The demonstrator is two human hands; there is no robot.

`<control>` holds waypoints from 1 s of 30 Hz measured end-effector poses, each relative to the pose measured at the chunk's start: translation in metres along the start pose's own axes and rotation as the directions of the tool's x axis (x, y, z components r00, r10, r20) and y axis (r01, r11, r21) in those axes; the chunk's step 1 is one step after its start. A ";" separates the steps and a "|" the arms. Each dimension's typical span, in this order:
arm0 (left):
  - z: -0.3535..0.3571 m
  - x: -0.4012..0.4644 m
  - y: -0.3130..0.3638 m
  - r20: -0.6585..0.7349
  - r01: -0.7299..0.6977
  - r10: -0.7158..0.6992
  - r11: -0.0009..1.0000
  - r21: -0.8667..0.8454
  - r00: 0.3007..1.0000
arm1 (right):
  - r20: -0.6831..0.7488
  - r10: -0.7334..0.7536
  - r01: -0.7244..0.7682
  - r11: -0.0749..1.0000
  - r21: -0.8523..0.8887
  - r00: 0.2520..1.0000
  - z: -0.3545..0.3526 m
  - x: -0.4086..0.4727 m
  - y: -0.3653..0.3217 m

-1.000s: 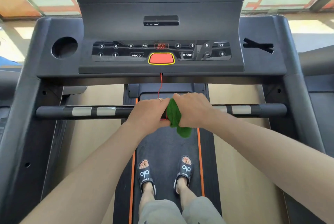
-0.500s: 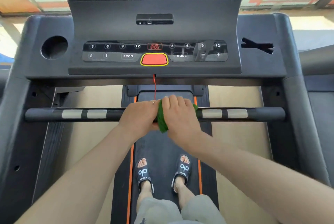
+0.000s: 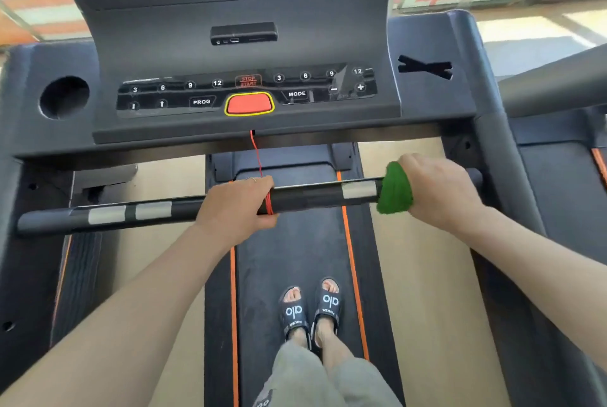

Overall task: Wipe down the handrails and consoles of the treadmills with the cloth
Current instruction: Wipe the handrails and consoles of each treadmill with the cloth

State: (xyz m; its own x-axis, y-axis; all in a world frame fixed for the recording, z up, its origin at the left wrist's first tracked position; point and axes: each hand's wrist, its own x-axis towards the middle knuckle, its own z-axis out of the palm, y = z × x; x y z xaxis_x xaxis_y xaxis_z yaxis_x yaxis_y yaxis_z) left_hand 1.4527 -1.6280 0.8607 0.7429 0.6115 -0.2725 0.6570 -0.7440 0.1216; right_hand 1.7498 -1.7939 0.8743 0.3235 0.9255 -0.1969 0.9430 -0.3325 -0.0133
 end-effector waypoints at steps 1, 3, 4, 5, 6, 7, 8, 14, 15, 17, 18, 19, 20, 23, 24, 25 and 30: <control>0.000 -0.001 0.001 -0.006 0.005 -0.005 1.000 -0.002 1.000 | 0.011 0.010 -0.009 0.999 -0.035 1.000 0.000 0.000 -0.005; 0.000 -0.001 0.005 -0.017 0.017 -0.017 1.000 -0.002 1.000 | 0.016 -0.069 0.069 0.996 -0.058 0.998 0.001 0.009 -0.047; 0.000 -0.001 0.006 -0.021 0.021 -0.021 1.000 0.002 1.000 | 0.028 -0.132 0.133 0.990 -0.044 0.991 0.002 0.015 -0.080; 0.001 -0.001 0.006 -0.027 0.020 -0.020 1.000 0.003 0.999 | 0.012 -0.192 0.192 0.981 -0.018 0.981 0.005 0.020 -0.113; 0.002 -0.001 0.004 -0.036 0.011 -0.011 1.000 -0.002 0.999 | 0.012 -0.234 0.233 0.972 0.016 0.972 0.007 0.026 -0.144; 0.004 -0.002 0.002 -0.043 0.002 -0.002 1.000 -0.012 0.999 | 0.015 -0.253 0.252 0.966 0.055 0.967 0.007 0.031 -0.167; 0.005 -0.001 0.001 -0.051 -0.010 0.009 1.000 -0.026 0.999 | 0.012 -0.259 0.257 0.964 0.069 0.966 0.006 0.035 -0.180; 0.002 -0.001 0.000 -0.026 0.006 -0.006 1.000 -0.021 1.000 | -0.075 -0.168 0.172 0.984 0.041 0.983 0.013 0.011 -0.069; 0.001 -0.002 0.002 -0.024 0.012 -0.013 1.000 -0.021 1.000 | -0.102 -0.096 0.097 0.995 0.007 0.990 0.012 0.001 -0.037; 0.001 -0.002 0.005 -0.023 0.024 -0.025 0.999 -0.020 0.999 | -0.129 0.010 -0.013 0.999 -0.029 0.992 0.009 -0.016 0.012; 0.001 -0.002 0.006 -0.017 0.031 -0.032 0.999 -0.015 0.999 | -0.127 0.041 -0.046 0.998 -0.032 0.991 0.008 -0.021 0.023; 0.000 -0.001 0.008 -0.007 0.040 -0.040 0.999 -0.005 0.999 | -0.119 0.074 -0.078 0.996 -0.034 0.990 0.009 -0.022 0.027; -0.001 -0.002 0.010 0.003 0.049 -0.049 0.999 0.014 0.999 | -0.129 0.097 -0.102 0.994 -0.032 0.987 0.011 -0.020 0.022; -0.004 0.001 0.020 -0.029 0.025 -0.021 0.991 0.131 0.999 | -0.246 0.049 -0.059 0.998 -0.032 0.968 0.025 -0.010 -0.009; -0.005 0.007 0.032 -0.043 -0.016 0.023 0.987 0.160 0.999 | -0.288 -0.018 0.009 0.999 -0.033 0.957 0.030 -0.006 -0.021; -0.006 0.014 0.046 -0.045 -0.064 0.072 0.986 0.155 0.996 | -0.320 -0.095 0.086 0.995 -0.043 0.942 0.035 -0.002 -0.035; -0.010 0.053 0.120 0.052 -0.167 0.165 0.985 0.044 0.985 | -0.330 -0.251 0.255 0.966 -0.030 0.910 0.040 0.010 -0.044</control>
State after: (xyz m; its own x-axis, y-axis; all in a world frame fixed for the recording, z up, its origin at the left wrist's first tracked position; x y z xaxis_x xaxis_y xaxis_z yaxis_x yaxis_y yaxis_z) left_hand 1.5724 -1.6823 0.8701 0.8334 0.4655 -0.2981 0.5172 -0.8469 0.1237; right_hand 1.7082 -1.7776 0.8340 0.0839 0.9855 0.1474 0.9963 -0.0798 -0.0333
